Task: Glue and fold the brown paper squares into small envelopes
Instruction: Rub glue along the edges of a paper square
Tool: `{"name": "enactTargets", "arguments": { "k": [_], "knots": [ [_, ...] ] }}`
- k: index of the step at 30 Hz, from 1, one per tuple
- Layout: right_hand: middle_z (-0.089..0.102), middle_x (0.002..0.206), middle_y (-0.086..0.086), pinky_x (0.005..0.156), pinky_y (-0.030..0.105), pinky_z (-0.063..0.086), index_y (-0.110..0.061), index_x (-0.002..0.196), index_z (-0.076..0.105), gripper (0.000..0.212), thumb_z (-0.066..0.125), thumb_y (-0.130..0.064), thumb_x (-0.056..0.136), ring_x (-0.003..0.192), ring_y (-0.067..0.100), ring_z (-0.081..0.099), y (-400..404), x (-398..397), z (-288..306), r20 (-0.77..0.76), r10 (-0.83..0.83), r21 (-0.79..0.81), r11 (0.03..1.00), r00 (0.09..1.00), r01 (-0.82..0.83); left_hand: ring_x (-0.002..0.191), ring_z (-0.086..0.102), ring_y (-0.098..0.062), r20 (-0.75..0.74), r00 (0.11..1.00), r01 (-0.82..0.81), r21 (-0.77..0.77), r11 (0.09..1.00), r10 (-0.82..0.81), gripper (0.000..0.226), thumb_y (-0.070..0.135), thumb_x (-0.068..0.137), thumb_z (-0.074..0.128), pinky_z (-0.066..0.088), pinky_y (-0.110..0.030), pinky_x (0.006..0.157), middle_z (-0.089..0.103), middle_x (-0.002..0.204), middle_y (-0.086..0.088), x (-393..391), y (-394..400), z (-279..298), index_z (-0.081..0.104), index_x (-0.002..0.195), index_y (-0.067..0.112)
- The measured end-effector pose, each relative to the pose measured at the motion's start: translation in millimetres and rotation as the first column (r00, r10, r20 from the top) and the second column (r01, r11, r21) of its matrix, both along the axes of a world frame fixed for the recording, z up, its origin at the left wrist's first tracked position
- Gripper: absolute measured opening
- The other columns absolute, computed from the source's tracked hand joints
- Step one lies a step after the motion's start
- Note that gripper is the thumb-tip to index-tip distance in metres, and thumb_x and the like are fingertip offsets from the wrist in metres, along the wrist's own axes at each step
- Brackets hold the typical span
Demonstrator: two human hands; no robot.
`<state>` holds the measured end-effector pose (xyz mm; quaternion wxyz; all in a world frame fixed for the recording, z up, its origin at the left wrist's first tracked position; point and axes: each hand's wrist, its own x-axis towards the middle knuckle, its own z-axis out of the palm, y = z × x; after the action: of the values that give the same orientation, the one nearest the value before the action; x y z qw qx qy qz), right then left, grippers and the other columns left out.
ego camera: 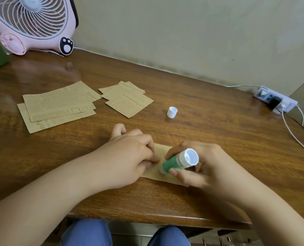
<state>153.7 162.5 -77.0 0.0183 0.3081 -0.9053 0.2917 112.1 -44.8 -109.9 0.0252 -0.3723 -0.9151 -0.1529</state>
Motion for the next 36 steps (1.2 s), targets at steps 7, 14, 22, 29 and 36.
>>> {"name": "enactTargets", "arguments": {
  "k": [7, 14, 22, 29, 36],
  "knots": [
    [0.062, 0.077, -0.015, 0.062, 0.008, 0.038, -0.022, 0.085, 0.069, 0.01, 0.07, -0.031, 0.08, 0.072, 0.0, 0.054, -0.9, -25.9, -2.4, -0.056, -0.116, 0.036, 0.992, 0.992, 0.119, 0.098, 0.04, 0.005, -0.06, 0.997, 0.062, 0.187, 0.98, -0.052, 0.033, 0.024, 0.076, 0.046, 0.009, -0.028, 0.088, 0.066, 0.095, 0.029, -8.6, -13.7, -13.5, 0.076, 0.088, 0.034],
    [0.063, 0.079, -0.005, 0.062, 0.02, 0.041, -0.018, 0.085, 0.067, 0.01, 0.067, -0.028, 0.083, 0.072, 0.01, 0.054, -1.7, -35.0, -1.7, -0.125, -0.138, 0.095, 0.984, 0.982, 0.151, 0.094, 0.042, -0.005, -0.133, 0.991, 0.037, 0.189, 0.981, -0.012, 0.03, 0.025, 0.077, 0.049, 0.014, -0.028, 0.08, 0.065, 0.09, 0.029, -5.6, -14.4, -19.3, 0.075, 0.084, 0.039],
    [0.064, 0.08, -0.01, 0.059, 0.011, 0.042, -0.025, 0.089, 0.065, 0.021, 0.06, -0.043, 0.08, 0.07, 0.005, 0.058, 7.2, 0.1, 6.9, -0.1, -0.104, 0.064, 0.992, 0.989, 0.111, 0.102, 0.037, 0.0, -0.129, 0.991, 0.036, 0.138, 0.99, -0.018, 0.035, 0.028, 0.085, 0.041, 0.008, -0.03, 0.089, 0.061, 0.104, 0.028, -2.2, -15.9, -15.6, 0.073, 0.091, 0.04],
    [0.063, 0.081, -0.008, 0.062, 0.016, 0.043, -0.018, 0.089, 0.067, 0.015, 0.067, -0.032, 0.082, 0.072, 0.008, 0.057, -14.6, -8.3, 4.6, -0.019, 0.023, 0.041, 0.999, 1.0, -0.022, 0.105, 0.035, 0.004, -0.107, 0.994, -0.014, 0.173, 0.985, 0.033, 0.033, 0.034, 0.085, 0.042, 0.006, -0.035, 0.096, 0.061, 0.101, 0.029, 0.3, -26.3, -18.5, 0.071, 0.1, 0.039],
    [0.064, 0.075, -0.007, 0.06, 0.011, 0.038, -0.022, 0.081, 0.07, 0.003, 0.071, -0.024, 0.081, 0.067, 0.005, 0.052, -10.1, -36.5, -2.5, -0.044, -0.132, 0.009, 0.991, 0.99, 0.132, 0.107, 0.032, 0.006, -0.1, 0.995, -0.007, 0.186, 0.983, 0.026, 0.032, 0.03, 0.082, 0.045, 0.0, -0.029, 0.096, 0.062, 0.102, 0.032, -2.9, -29.0, -19.1, 0.074, 0.091, 0.039]
  ]
}}
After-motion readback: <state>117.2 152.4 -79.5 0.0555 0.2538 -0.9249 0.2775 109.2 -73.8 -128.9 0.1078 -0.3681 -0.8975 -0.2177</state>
